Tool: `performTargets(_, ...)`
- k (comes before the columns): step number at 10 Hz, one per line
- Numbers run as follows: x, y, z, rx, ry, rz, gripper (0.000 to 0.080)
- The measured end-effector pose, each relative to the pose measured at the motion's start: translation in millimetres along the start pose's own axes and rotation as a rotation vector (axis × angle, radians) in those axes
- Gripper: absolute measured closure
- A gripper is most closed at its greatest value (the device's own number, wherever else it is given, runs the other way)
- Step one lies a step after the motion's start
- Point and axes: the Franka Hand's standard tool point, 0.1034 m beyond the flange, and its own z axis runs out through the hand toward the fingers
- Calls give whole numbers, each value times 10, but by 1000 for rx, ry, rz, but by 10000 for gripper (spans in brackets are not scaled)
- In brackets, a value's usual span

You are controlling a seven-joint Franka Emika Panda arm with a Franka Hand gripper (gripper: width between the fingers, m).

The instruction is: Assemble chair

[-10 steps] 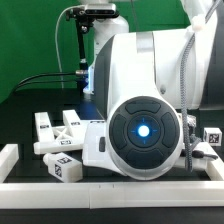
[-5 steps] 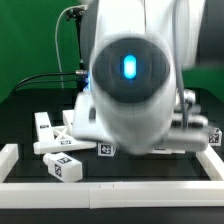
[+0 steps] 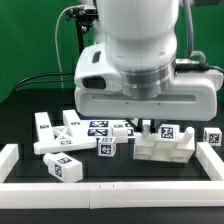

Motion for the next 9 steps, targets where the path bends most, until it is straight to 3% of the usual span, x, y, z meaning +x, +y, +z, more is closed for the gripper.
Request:
performTargets(1,15,-47,-247,35,119,-9,683)
performTargets(2,0,-55,-421,45,221,-33,683)
performTargets(3,11,-83,-453,49,295,-43,683)
performTargets(7,127,-108,-385,46,670,-68,683)
performTargets(9,37,-102,-245,33,868,-90,683)
